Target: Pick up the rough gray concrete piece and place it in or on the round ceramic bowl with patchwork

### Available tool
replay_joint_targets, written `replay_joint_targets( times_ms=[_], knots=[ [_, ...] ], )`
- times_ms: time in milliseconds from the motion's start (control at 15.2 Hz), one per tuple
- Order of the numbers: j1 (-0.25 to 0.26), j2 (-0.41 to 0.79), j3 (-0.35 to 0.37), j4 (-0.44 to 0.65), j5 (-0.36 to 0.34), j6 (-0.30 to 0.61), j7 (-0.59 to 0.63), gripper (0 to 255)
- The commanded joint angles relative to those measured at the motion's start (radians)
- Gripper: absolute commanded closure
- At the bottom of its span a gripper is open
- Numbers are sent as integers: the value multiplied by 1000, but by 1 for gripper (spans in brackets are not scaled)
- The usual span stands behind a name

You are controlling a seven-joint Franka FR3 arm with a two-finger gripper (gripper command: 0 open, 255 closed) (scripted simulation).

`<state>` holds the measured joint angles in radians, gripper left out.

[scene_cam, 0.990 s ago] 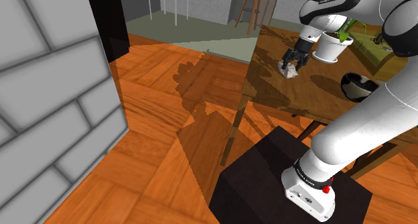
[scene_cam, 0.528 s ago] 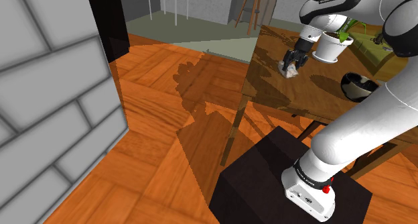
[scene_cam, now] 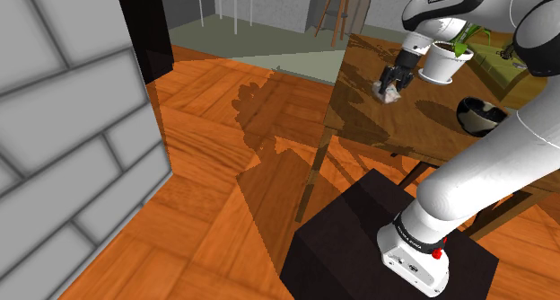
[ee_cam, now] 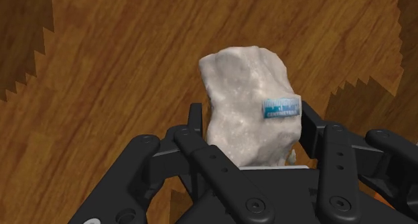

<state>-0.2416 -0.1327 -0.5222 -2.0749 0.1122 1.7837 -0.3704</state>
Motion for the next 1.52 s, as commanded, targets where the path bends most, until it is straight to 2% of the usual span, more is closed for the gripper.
replay_joint_targets(
  times_ms=[0,1452],
  knots=[
    [0,-5,1,19,-3,-23,4,255],
    [5,-8,6,312,-3,-315,47,255]
  ],
)
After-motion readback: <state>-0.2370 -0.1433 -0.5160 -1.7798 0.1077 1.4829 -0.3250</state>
